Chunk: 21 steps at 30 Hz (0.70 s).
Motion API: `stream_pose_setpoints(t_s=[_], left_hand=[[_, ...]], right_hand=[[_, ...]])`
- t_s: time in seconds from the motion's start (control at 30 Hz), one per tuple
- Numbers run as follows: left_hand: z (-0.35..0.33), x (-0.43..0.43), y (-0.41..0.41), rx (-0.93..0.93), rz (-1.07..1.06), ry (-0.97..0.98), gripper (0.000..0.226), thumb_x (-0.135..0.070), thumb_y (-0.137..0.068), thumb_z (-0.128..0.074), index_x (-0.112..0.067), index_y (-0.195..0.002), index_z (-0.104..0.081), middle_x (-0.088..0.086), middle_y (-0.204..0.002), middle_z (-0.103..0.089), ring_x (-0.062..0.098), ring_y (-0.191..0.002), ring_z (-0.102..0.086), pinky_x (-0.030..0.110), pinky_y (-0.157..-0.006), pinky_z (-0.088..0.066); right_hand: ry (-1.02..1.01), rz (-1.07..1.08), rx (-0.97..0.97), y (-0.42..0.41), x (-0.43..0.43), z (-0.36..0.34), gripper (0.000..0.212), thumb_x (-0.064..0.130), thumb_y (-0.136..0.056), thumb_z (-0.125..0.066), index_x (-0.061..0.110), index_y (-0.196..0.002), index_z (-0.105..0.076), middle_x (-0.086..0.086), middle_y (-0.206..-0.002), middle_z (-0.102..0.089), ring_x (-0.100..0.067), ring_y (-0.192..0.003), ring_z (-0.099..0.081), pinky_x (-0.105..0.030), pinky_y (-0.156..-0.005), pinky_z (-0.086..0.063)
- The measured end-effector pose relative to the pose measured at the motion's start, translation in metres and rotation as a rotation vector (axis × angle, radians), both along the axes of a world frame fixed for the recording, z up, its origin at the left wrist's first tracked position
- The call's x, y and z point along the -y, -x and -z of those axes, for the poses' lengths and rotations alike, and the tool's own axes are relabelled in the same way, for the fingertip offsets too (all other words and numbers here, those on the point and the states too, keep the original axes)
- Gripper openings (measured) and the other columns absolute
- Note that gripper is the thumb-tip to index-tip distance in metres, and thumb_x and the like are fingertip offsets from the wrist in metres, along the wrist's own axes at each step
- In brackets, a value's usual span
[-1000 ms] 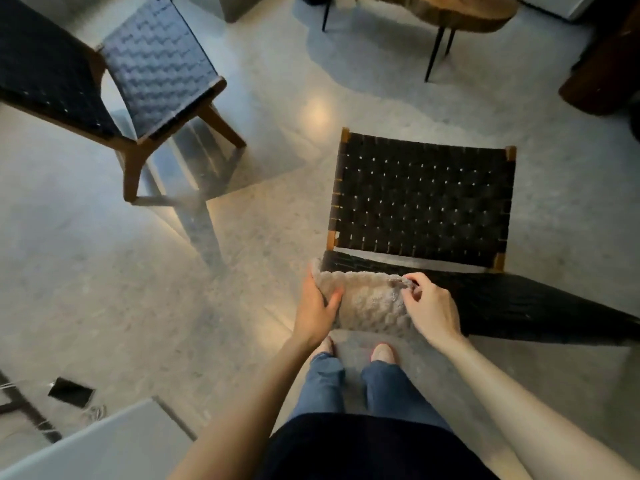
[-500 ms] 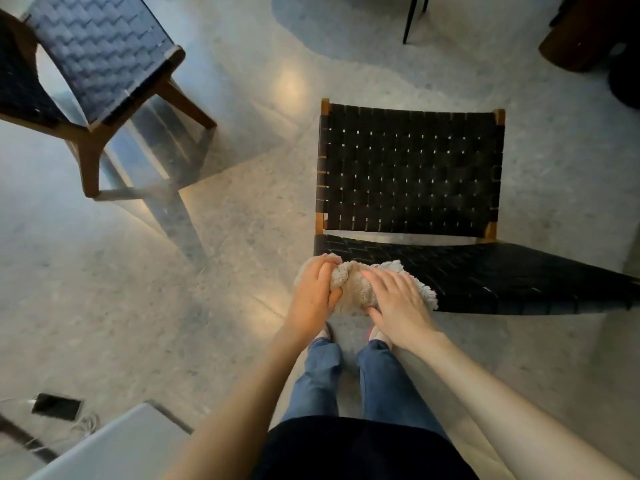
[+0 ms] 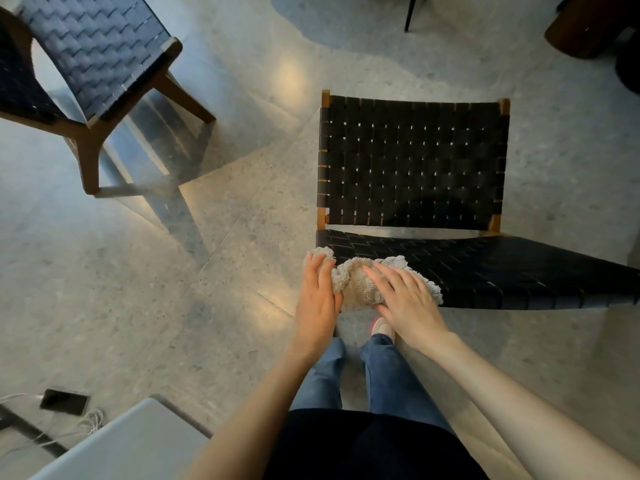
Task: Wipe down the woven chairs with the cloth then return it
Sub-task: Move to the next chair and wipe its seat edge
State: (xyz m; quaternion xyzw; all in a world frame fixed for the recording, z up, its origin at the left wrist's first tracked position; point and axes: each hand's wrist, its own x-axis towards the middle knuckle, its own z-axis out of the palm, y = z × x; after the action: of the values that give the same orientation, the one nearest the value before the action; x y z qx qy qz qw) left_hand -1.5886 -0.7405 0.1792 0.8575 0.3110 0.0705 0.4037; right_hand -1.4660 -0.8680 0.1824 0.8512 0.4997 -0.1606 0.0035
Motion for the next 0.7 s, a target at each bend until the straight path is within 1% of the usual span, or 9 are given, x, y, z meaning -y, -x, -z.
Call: stream_pose_setpoints(t_s=[0.03,0.07,0.13,0.23,0.3,0.4,0.5,0.6,0.7], left_hand=[[0.001,-0.002,0.0,-0.073,0.069,-0.128,0.047,-0.008,-0.095,-0.046,0.001,-0.14,-0.037,0.02,-0.148,-0.03,0.036,-0.144,-0.013,0.052,-0.118,-0.012],[0.001,-0.004,0.0,-0.177,0.157,-0.263,0.048,-0.015,-0.098,-0.041,-0.002,-0.143,-0.034,0.02,-0.15,-0.029,0.038,-0.145,-0.008,0.054,-0.118,-0.003],[-0.001,-0.009,-0.002,-0.391,0.323,-0.476,0.054,-0.029,-0.1,-0.03,-0.007,-0.149,-0.022,0.016,-0.153,-0.024,0.037,-0.145,-0.004,0.055,-0.115,0.009],[-0.001,-0.012,-0.007,-0.569,0.457,-0.631,0.061,-0.039,-0.099,-0.011,-0.008,-0.151,-0.011,0.016,-0.154,-0.022,0.037,-0.145,-0.008,0.055,-0.11,0.016],[-0.001,-0.012,-0.011,-0.614,0.504,-0.676,0.064,-0.044,-0.098,-0.006,-0.008,-0.151,-0.007,0.015,-0.154,-0.021,0.037,-0.144,-0.009,0.054,-0.108,0.018],[-0.003,-0.006,-0.02,-0.665,0.568,-0.706,0.066,-0.05,-0.098,-0.011,-0.011,-0.151,-0.006,0.011,-0.155,-0.019,0.037,-0.144,-0.01,0.057,-0.107,0.017],[-0.008,0.004,-0.032,-0.707,0.589,-0.689,0.065,-0.052,-0.099,-0.015,-0.014,-0.151,-0.007,0.008,-0.156,-0.018,0.036,-0.144,-0.009,0.059,-0.107,0.016],[-0.009,0.02,-0.047,-0.716,0.586,-0.665,0.064,-0.051,-0.099,-0.013,-0.013,-0.15,-0.01,0.008,-0.155,-0.021,0.035,-0.144,-0.013,0.056,-0.111,0.013],[-0.008,0.047,-0.065,-0.672,0.566,-0.596,0.063,-0.051,-0.099,-0.014,-0.012,-0.15,-0.014,0.007,-0.153,-0.023,0.032,-0.143,-0.016,0.051,-0.115,0.009]], right_hand=[[0.022,-0.011,0.002,-0.001,0.0,0.0,0.077,0.029,-0.078,-0.077,0.019,-0.145,-0.04,-0.005,-0.141,-0.05,-0.025,-0.127,-0.049,-0.042,-0.106,-0.037],[0.052,-0.022,0.005,-0.002,-0.001,0.001,0.076,0.033,-0.082,-0.072,0.021,-0.148,-0.035,-0.004,-0.144,-0.045,-0.025,-0.129,-0.046,-0.042,-0.107,-0.035],[0.106,-0.04,0.007,-0.004,-0.001,0.004,0.074,0.041,-0.089,-0.061,0.023,-0.151,-0.024,-0.004,-0.149,-0.037,-0.026,-0.131,-0.04,-0.042,-0.107,-0.032],[0.15,-0.082,0.012,-0.011,0.0,0.006,0.072,0.048,-0.091,-0.054,0.023,-0.151,-0.022,-0.008,-0.147,-0.036,-0.029,-0.125,-0.041,-0.042,-0.099,-0.034],[0.145,-0.099,0.004,-0.017,0.002,0.008,0.071,0.049,-0.092,-0.052,0.024,-0.151,-0.022,-0.009,-0.146,-0.035,-0.029,-0.124,-0.041,-0.042,-0.098,-0.034],[0.121,-0.13,-0.01,-0.026,0.01,0.01,0.068,0.052,-0.094,-0.046,0.024,-0.15,-0.02,-0.009,-0.145,-0.033,-0.028,-0.123,-0.039,-0.042,-0.099,-0.032],[0.104,-0.134,-0.017,-0.034,0.02,0.011,0.068,0.055,-0.094,-0.042,0.024,-0.149,-0.019,-0.009,-0.142,-0.033,-0.027,-0.118,-0.04,-0.04,-0.098,-0.033],[0.091,-0.141,-0.013,-0.045,0.036,0.012,0.067,0.055,-0.094,-0.041,0.024,-0.149,-0.019,-0.009,-0.141,-0.034,-0.026,-0.116,-0.042,-0.039,-0.096,-0.034],[0.093,-0.15,-0.005,-0.065,0.063,0.012,0.067,0.055,-0.093,-0.045,0.025,-0.148,-0.019,-0.008,-0.14,-0.035,-0.026,-0.116,-0.042,-0.039,-0.099,-0.033]])
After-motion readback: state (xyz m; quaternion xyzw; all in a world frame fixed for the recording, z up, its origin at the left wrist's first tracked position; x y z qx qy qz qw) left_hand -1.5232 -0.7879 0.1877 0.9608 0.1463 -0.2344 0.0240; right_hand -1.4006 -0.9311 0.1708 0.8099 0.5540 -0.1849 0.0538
